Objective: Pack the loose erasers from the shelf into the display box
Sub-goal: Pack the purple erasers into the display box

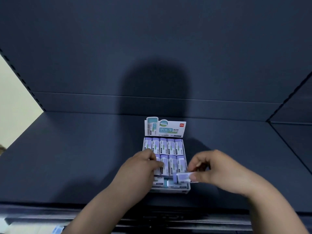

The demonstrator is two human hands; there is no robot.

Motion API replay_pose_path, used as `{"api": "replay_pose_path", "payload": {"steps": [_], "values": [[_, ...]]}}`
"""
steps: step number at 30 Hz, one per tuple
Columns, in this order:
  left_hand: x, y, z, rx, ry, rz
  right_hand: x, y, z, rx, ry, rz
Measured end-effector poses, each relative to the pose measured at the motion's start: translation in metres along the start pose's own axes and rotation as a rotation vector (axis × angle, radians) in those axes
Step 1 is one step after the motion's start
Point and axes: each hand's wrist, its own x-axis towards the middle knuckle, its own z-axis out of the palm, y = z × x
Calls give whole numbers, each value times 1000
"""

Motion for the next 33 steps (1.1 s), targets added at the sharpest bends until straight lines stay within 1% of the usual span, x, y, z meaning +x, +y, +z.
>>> {"api": "replay_pose_path", "payload": {"steps": [3, 8, 11, 15, 19, 21, 25, 28, 30, 33], "values": [[1, 0, -2, -2, -27, -21, 1, -4, 12, -162, 52, 4], [-1, 2, 0, 1, -25, -18, 6, -3, 29, -240, 89, -81], [0, 6, 3, 22, -33, -5, 11, 2, 31, -220, 115, -92], [2, 6, 10, 23, -47, 24, 21, 9, 35, -193, 261, -99], [0, 5, 12, -6, -39, 33, 24, 14, 45, -165, 258, -114], [-1, 4, 13, -9, -13, 56, 23, 17, 46, -156, 230, -140], [-1, 4, 12, -7, -26, 72, 22, 20, 48, -200, 168, -201], [-1, 7, 11, 35, -36, 110, 23, 21, 46, -203, 236, -228], [-1, 6, 12, -20, -41, 80, 23, 22, 46, -176, 287, -238], [-1, 2, 9, -170, 28, -76, 22, 22, 46, -160, 294, -237]]}}
